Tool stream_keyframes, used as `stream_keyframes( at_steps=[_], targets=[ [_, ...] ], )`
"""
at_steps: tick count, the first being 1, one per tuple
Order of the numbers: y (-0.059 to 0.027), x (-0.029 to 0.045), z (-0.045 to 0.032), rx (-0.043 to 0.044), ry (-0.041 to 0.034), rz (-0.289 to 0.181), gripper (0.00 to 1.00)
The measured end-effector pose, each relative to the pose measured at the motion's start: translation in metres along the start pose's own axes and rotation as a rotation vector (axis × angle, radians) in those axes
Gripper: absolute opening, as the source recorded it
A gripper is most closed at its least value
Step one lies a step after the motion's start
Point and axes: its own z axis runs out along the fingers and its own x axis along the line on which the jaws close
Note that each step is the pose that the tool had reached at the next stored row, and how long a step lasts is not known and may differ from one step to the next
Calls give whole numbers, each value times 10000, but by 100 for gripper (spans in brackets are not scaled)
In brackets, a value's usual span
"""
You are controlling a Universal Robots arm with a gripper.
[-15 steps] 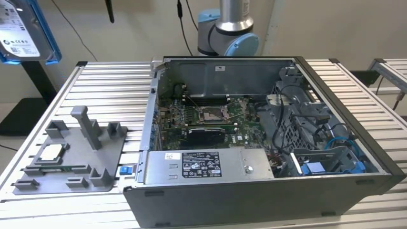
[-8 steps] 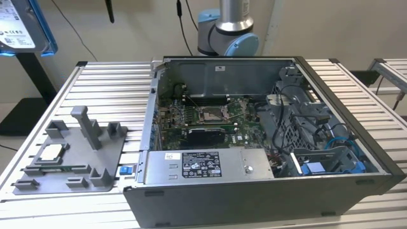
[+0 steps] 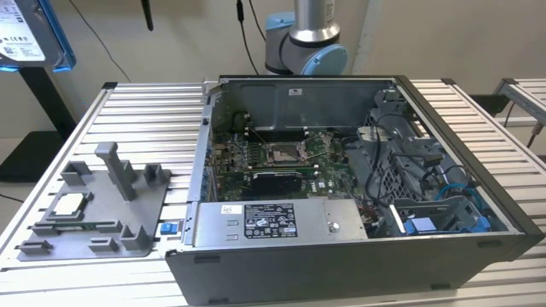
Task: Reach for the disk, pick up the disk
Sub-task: 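Pick up the disk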
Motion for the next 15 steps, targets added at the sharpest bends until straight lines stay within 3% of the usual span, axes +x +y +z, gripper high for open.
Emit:
stream_keyframes(
  at_steps=[8,15],
  targets=[
    [-2,0,1,2,-4,0,0],
    [-67,-2,2,0,-3,1,0]
  ],
)
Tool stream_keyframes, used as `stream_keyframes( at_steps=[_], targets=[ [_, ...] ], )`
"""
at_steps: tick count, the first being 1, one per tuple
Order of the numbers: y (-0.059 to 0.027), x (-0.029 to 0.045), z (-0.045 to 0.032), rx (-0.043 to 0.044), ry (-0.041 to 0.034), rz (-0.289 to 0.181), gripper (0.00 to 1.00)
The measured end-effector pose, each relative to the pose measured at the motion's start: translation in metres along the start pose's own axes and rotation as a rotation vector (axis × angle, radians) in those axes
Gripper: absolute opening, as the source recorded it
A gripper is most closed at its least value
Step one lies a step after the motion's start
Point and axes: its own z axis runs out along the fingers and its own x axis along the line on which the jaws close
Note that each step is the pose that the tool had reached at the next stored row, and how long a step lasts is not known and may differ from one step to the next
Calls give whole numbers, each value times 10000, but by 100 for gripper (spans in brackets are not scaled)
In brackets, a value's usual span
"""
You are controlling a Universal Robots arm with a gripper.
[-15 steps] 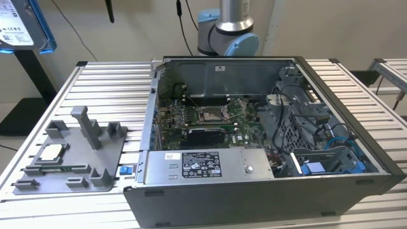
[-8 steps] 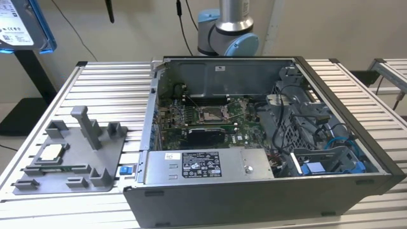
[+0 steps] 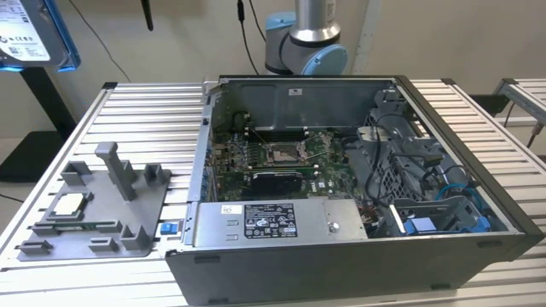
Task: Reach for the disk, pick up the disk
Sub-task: 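Pick up the disk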
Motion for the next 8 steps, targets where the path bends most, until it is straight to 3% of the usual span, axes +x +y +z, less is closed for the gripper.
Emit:
stream_keyframes(
  at_steps=[8],
  targets=[
    [-82,-1,3,0,-1,-1,0]
  ],
)
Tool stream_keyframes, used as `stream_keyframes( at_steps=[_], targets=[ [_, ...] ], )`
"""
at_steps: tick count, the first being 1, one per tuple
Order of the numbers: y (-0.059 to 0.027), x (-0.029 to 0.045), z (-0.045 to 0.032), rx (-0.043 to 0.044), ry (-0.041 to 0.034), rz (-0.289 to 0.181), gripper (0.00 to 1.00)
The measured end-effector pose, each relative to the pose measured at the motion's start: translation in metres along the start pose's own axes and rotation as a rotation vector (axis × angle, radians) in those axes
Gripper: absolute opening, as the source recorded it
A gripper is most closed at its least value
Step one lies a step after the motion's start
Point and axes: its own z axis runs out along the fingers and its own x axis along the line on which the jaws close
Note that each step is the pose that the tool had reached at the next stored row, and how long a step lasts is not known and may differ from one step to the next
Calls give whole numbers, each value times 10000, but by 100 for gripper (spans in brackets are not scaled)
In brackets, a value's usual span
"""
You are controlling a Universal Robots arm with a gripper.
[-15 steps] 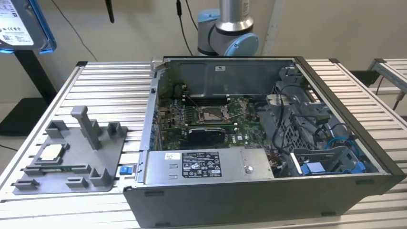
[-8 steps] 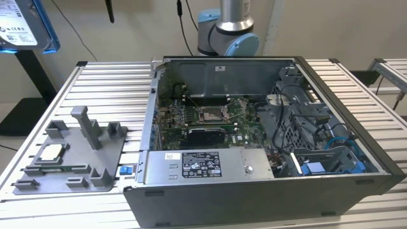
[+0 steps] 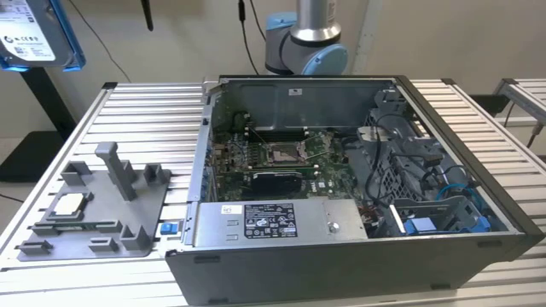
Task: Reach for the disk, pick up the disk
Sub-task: 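Pick up the disk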
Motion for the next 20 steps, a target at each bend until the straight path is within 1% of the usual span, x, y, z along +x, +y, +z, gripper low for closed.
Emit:
stream_keyframes(
  at_steps=[14,20],
  targets=[
    [-329,-7,9,-1,0,1,0],
    [-509,-10,14,-1,0,0,0]
  ],
)
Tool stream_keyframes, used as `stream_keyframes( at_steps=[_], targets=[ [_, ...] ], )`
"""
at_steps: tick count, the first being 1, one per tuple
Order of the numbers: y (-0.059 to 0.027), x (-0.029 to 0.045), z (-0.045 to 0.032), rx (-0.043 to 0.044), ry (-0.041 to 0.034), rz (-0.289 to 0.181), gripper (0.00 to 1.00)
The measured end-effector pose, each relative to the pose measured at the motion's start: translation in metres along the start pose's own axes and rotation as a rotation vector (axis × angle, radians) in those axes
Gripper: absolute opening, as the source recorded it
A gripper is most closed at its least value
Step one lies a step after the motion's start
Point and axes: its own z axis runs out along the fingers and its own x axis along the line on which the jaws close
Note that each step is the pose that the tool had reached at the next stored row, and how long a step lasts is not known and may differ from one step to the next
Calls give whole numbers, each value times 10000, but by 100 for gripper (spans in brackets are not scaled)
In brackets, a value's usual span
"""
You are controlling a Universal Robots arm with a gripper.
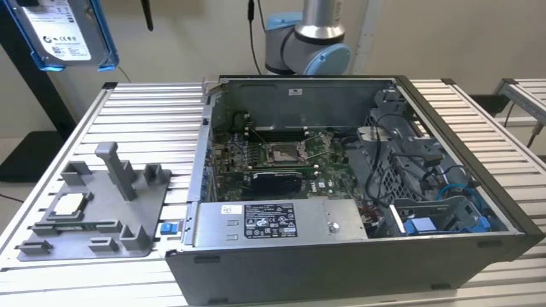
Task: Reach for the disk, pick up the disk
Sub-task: 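Pick up the disk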
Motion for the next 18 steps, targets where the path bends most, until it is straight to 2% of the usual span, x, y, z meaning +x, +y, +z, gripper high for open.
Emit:
stream_keyframes(
  at_steps=[18],
  targets=[
    [-635,-13,18,-6,0,1,0]
  ],
)
